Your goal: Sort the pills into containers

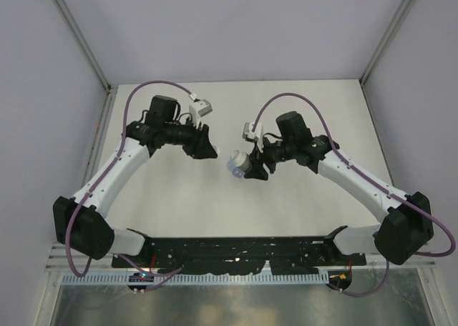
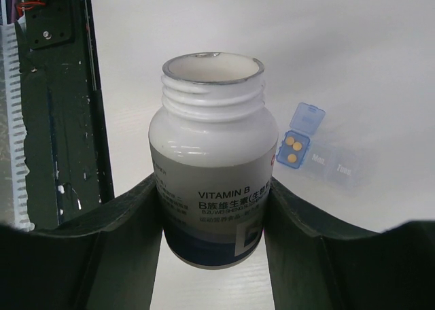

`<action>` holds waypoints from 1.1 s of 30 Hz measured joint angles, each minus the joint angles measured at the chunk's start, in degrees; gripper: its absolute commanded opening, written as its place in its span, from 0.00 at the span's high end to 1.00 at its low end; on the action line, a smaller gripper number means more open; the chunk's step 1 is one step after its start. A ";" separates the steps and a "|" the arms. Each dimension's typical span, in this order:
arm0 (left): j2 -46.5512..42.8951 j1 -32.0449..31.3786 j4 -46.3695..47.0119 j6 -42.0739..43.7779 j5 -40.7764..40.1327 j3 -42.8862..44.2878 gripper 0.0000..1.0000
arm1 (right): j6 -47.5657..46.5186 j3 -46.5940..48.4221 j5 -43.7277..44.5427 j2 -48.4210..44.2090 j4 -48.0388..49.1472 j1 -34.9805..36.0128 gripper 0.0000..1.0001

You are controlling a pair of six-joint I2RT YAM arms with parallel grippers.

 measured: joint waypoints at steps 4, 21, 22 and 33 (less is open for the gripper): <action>-1.88 0.00 0.04 1.16 8.72 0.00 0.97 | -0.79 2.16 0.00 1.44 -1.62 1.42 0.94; -2.23 -0.68 1.14 1.03 23.54 0.00 0.97 | -3.74 7.87 0.07 4.11 -6.16 5.57 0.94; -2.23 -0.85 1.14 1.03 23.54 0.00 0.97 | -3.78 7.96 0.04 4.33 -6.32 5.77 0.94; -2.05 -2.27 0.61 1.84 22.25 0.00 0.98 | -4.13 8.17 0.26 5.03 -7.26 6.45 0.94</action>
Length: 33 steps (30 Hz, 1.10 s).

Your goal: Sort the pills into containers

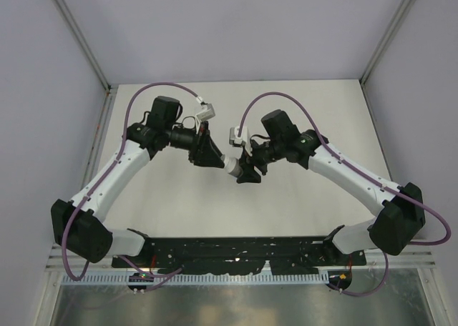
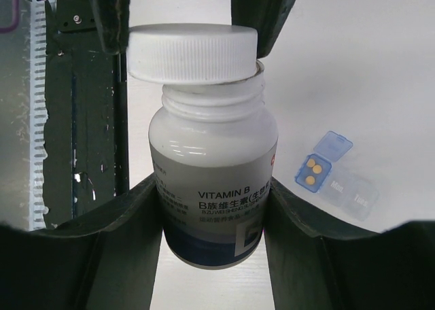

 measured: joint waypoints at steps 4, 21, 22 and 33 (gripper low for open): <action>0.00 -0.04 -0.39 0.92 -1.27 0.00 0.98 | -0.48 0.00 0.17 0.00 -0.31 0.07 0.94; 0.00 -0.13 -2.54 3.19 -2.71 0.00 0.98 | -1.09 0.00 0.83 -0.07 -0.57 0.07 0.94; 0.02 -0.15 -2.58 3.19 -2.71 0.00 0.98 | -1.09 0.02 0.83 -0.04 -0.57 0.07 0.94; 0.00 -0.52 -1.25 2.38 -3.30 -1.03 0.98 | -1.07 0.31 1.18 -0.04 -1.40 0.59 0.94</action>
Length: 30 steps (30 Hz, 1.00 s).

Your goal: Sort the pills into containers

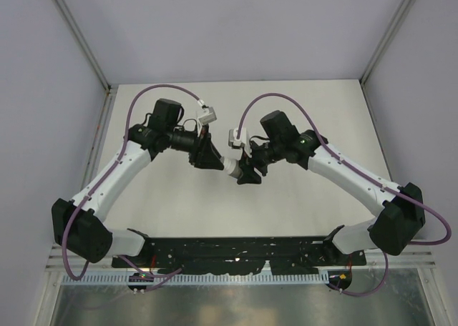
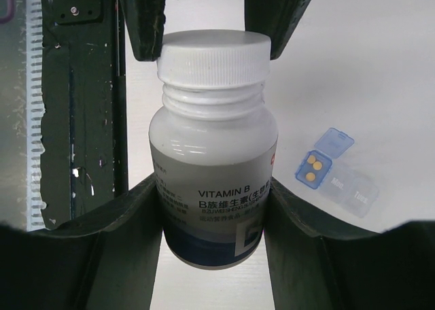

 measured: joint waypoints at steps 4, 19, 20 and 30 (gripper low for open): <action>0.00 -0.39 0.39 -0.17 -0.15 -0.17 0.98 | 0.00 0.00 0.09 0.00 -0.15 0.22 0.94; 0.00 -1.49 -0.81 2.71 -0.46 -0.31 0.98 | -0.04 0.76 -0.57 0.57 -2.21 0.44 0.94; 0.00 -1.51 -1.09 3.28 -0.37 -0.31 0.98 | -0.04 0.79 -0.76 0.63 -2.36 0.48 0.94; -0.48 -2.16 -3.76 10.21 2.08 -0.70 0.96 | -1.09 3.21 -6.14 3.30 -7.06 0.44 0.94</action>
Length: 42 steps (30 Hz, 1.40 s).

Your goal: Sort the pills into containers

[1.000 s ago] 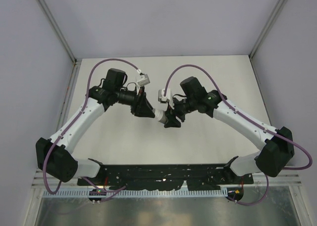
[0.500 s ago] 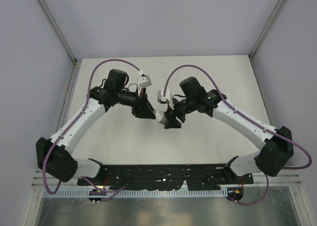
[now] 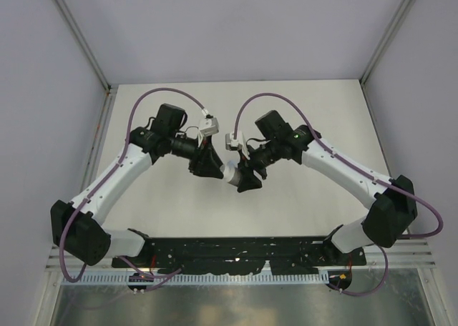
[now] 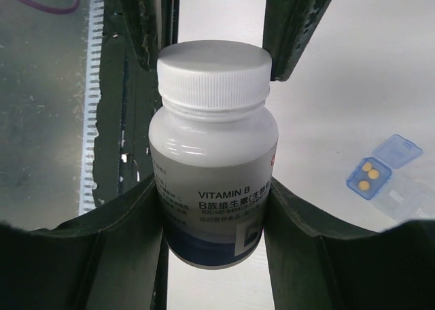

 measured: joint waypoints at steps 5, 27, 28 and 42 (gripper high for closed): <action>-2.08 -1.18 -0.50 4.26 -0.33 -2.38 0.93 | -1.77 1.60 -4.35 2.73 -4.42 -0.07 0.94; -10.03 -3.63 7.80 4.22 -7.69 -10.47 0.37 | -7.82 6.19 -11.02 9.22 -12.48 -0.26 0.94; -9.90 -3.65 8.00 3.76 -7.87 -10.45 0.34 | -7.78 6.19 -11.04 9.22 -12.31 -0.26 0.94; -8.96 -1.73 9.99 -2.84 -7.98 -9.40 0.01 | -5.62 5.40 -10.21 6.34 -7.89 -0.09 0.94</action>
